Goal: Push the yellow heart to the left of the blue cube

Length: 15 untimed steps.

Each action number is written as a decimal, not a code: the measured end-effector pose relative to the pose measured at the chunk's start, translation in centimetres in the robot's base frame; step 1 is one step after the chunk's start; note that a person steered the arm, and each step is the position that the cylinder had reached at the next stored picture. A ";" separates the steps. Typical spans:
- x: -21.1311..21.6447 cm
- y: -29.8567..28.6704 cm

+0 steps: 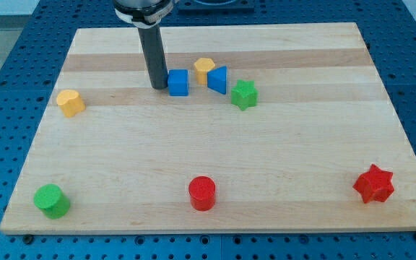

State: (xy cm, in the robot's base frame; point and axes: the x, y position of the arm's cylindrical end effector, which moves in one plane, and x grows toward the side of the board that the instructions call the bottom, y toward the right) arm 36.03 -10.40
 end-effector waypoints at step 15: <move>6.8 -9.0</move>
State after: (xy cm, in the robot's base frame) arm 42.84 -19.41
